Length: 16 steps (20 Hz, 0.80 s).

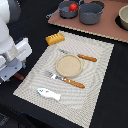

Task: Interact with the objects in diverse but meaningful ways.

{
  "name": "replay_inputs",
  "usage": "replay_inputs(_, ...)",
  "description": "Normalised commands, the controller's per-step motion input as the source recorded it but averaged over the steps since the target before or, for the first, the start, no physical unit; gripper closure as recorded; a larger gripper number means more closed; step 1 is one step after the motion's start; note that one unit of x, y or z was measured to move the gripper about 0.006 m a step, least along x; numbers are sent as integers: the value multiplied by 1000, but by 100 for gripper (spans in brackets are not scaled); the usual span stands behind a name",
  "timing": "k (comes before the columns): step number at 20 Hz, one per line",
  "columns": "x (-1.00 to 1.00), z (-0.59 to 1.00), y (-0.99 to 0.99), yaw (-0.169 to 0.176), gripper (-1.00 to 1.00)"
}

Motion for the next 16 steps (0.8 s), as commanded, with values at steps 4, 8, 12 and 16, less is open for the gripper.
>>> replay_inputs(4,-1,-66,-86,4,100)
replay_inputs(8,0,-42,-101,5,100)
replay_inputs(12,-173,38,-105,0,100)
replay_inputs(16,-434,828,105,2,100)
